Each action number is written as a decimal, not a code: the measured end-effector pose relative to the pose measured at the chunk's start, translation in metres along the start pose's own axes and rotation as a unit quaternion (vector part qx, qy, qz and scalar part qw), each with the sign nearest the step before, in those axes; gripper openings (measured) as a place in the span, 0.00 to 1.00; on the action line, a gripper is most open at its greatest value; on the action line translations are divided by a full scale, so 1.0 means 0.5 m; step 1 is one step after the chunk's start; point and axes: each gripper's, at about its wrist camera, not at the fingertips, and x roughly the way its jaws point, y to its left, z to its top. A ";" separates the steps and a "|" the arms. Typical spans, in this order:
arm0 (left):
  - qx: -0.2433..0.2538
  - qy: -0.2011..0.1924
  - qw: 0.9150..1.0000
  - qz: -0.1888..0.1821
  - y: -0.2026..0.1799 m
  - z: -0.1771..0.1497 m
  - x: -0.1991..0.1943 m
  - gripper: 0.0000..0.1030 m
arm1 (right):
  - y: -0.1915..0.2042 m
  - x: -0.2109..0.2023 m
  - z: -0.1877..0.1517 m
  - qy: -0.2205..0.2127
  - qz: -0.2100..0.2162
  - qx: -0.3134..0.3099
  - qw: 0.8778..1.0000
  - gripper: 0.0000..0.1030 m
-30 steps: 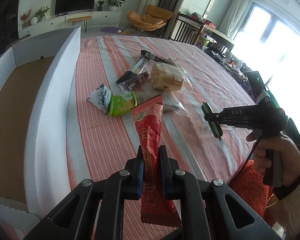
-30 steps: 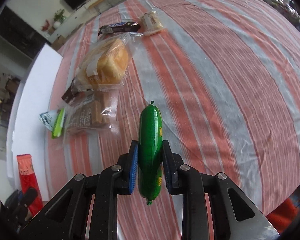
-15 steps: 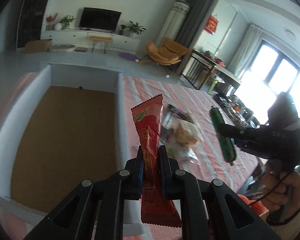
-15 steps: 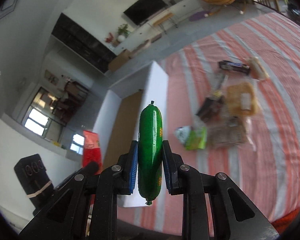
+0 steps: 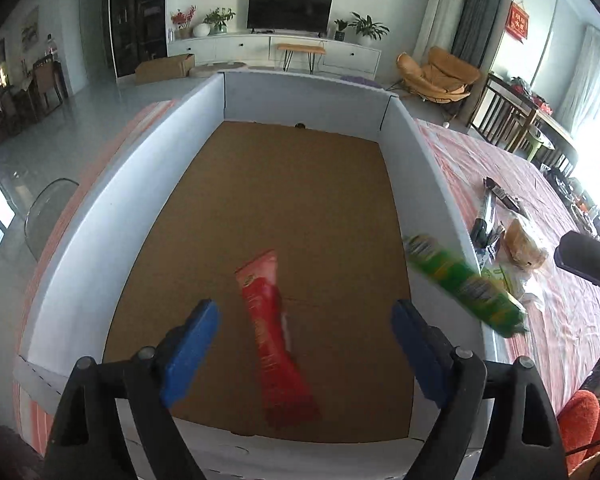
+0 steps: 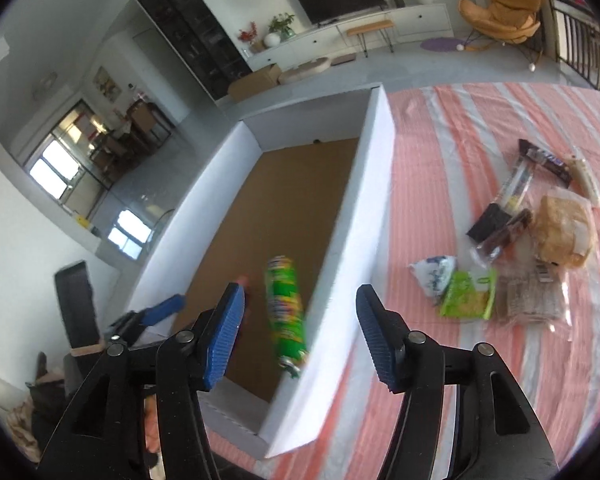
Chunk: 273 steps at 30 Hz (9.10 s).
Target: Organize snacks
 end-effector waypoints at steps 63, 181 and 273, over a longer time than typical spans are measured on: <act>0.191 0.031 0.979 -0.070 -0.491 -0.212 0.181 1.00 | -0.499 -0.071 -0.230 -0.053 -0.362 0.188 0.912 0.84; 0.159 0.024 0.986 -0.046 -0.409 -0.157 0.206 0.94 | -0.497 -0.071 -0.231 -0.055 -0.360 0.184 0.913 0.86; 0.101 -0.083 0.977 -0.171 -0.314 -0.065 -0.179 0.46 | -0.475 -0.138 -0.226 -0.145 -0.259 0.192 0.936 0.85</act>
